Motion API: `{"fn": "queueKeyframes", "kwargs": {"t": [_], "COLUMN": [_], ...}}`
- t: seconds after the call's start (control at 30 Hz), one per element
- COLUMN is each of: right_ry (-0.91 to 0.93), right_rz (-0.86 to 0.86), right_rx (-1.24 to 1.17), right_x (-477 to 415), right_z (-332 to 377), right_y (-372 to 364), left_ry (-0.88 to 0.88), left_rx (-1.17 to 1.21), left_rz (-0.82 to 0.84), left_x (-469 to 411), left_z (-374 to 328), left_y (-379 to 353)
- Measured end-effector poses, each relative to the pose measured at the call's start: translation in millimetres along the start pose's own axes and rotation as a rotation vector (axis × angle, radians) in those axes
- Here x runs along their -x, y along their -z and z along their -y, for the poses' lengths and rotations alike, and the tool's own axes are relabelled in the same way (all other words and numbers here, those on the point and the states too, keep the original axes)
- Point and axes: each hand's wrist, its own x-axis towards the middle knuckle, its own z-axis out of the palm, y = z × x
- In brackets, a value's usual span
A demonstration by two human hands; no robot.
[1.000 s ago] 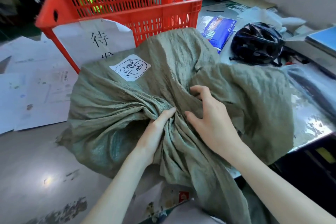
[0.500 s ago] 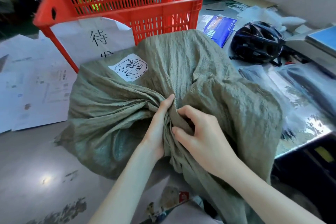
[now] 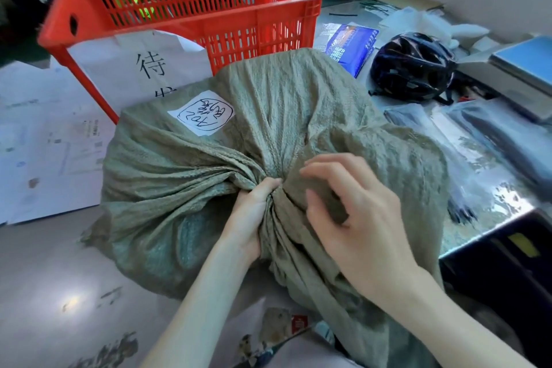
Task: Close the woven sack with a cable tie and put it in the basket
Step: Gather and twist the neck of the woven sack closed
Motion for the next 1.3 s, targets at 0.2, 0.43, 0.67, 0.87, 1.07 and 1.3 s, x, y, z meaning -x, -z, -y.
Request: {"fn": "queueKeyframes", "kwargs": {"t": [0.2, 0.43, 0.67, 0.87, 1.07, 1.3], "right_ry": [-0.157, -0.334, -0.343, -0.256, -0.174, -0.121], "right_rz": [0.028, 0.298, 0.214, 0.215, 0.279, 0.320], "right_rx": [0.323, 0.137, -0.267, -0.435, -0.429, -0.312], "right_x": [-5.8, -0.5, 8.2, 11.6, 18.1, 16.2], "right_z": [-17.4, -22.9, -20.1, -5.4, 2.4, -0.5], "right_y": [6.8, 1.0, -8.4, -20.5, -31.8, -21.1], "left_ry": [-0.017, 0.027, 0.109, 0.160, 0.183, 0.031], "left_rx": [-0.014, -0.018, -0.053, -0.033, -0.097, -0.102], "left_rz": [-0.027, -0.019, 0.111, 0.248, 0.169, 0.037], "left_x": [2.9, 4.0, 2.3, 10.4, 12.0, 1.2], "left_z": [3.1, 5.4, 2.3, -3.0, -8.5, -0.2], "left_y": [-4.1, -2.0, 3.2, 2.4, 5.6, 8.4]}}
